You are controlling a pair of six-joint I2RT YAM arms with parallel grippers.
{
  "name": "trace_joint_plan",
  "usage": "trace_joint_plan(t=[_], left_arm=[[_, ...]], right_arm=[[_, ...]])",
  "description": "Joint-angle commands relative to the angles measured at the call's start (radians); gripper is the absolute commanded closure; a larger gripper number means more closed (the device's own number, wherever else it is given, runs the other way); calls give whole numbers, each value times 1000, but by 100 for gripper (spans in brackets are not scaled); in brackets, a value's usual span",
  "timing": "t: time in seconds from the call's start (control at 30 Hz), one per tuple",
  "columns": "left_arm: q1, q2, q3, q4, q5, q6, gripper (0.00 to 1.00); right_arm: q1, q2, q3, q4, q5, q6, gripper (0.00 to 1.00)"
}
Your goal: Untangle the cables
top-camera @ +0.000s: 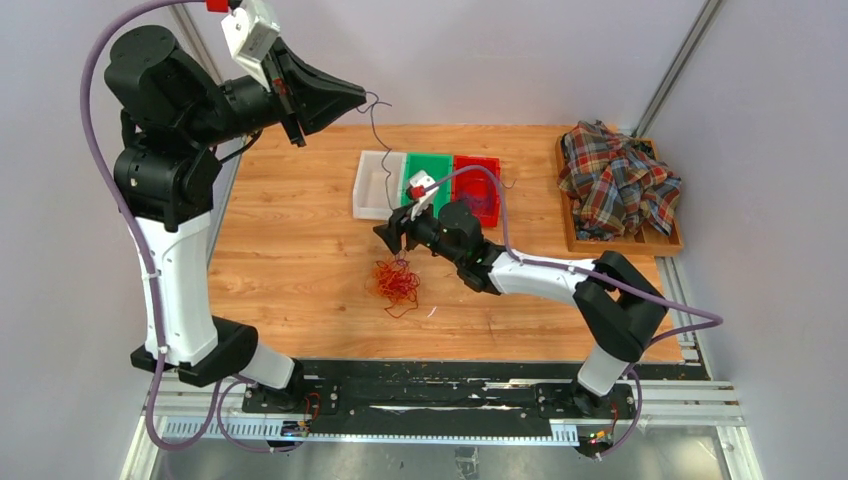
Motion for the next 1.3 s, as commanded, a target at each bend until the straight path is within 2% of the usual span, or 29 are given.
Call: trace_joint_plan(t=[0.0, 0.1, 0.23, 0.37, 0.67, 0.9, 1.07, 1.2, 1.27], left_arm=[[-5, -82, -104, 290, -53, -143, 100], [-5, -110, -139, 431, -91, -199, 100], [-5, -89, -66, 464, -183, -204, 100], [-5, -109, -68, 578, -300, -197, 100], [-5, -146, -63, 824, -612, -19, 100], [-5, -145, -48, 852, -689, 77, 100], [-5, -136, -14, 865, -711, 101, 99], [-5, -127, 3, 972, -812, 152, 100], [-5, -114, 34, 947, -797, 168, 99]], right_arm=[[25, 47, -41, 63, 10, 44, 38], [30, 70, -70, 80, 23, 52, 37], [34, 88, -129, 135, 42, 78, 33], [43, 105, -163, 156, 58, 98, 32], [55, 139, -255, 263, 67, 183, 27], [60, 152, -300, 288, 78, 233, 33], [65, 156, -317, 304, 72, 254, 33], [69, 160, -318, 292, 76, 263, 33], [70, 156, -327, 303, 75, 268, 32]])
